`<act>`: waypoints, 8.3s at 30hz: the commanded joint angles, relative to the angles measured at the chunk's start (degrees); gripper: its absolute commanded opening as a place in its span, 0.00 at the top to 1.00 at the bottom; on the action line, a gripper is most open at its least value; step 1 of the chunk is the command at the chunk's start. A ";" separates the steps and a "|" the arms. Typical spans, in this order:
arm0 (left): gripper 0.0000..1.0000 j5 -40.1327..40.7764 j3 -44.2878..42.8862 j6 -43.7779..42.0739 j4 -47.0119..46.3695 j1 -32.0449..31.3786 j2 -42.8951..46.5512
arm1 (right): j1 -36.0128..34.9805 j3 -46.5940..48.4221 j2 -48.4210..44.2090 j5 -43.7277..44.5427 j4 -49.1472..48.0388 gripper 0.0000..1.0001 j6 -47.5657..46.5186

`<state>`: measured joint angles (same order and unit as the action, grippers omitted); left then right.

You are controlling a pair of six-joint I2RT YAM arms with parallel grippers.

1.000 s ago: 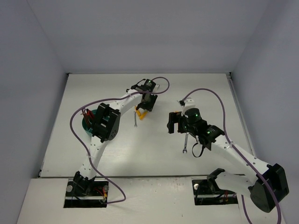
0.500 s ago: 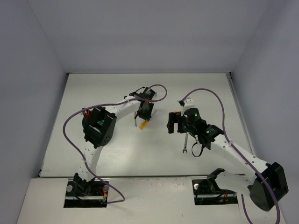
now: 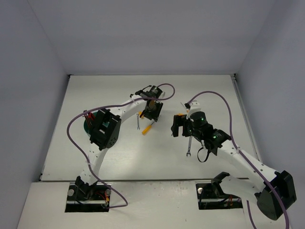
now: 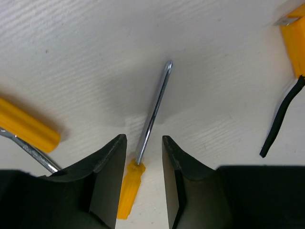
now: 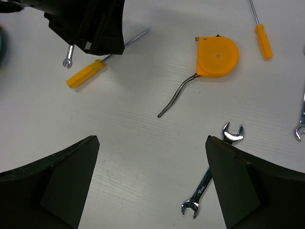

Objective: Sort the tools into containers

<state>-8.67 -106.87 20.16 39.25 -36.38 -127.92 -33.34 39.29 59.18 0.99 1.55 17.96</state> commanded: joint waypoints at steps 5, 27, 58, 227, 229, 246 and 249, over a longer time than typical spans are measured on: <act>0.67 0.49 -7.86 -4.07 6.18 -0.45 -3.47 | 0.30 -0.11 -1.01 0.78 -1.90 0.08 0.60; 1.00 13.36 -9.86 -2.67 7.81 -2.47 2.49 | 0.38 -0.66 -2.94 0.98 -1.81 0.08 0.85; 1.00 1.90 39.36 -13.64 -43.45 31.89 51.20 | 0.38 -1.76 -3.97 -3.28 -2.16 0.08 -1.00; 1.00 -30.03 46.94 -42.04 -52.97 35.68 52.27 | 0.38 -3.88 -4.03 -6.31 -2.12 0.08 -0.29; 1.00 -31.91 47.79 -42.09 -53.60 36.20 50.66 | 0.38 -4.05 -4.48 -6.40 -2.07 0.07 -0.12; 1.00 -33.47 54.35 -39.49 -64.61 41.67 44.71 | 0.38 -4.40 -4.69 -6.27 -2.07 0.07 -0.01; 1.00 -32.52 56.22 -38.20 -66.98 42.01 44.95 | 0.38 -4.31 -4.42 -6.19 -2.07 0.08 -0.03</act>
<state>-39.65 -51.23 -20.02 -18.70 4.90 -84.03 -33.30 34.76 54.98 -4.99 1.96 18.00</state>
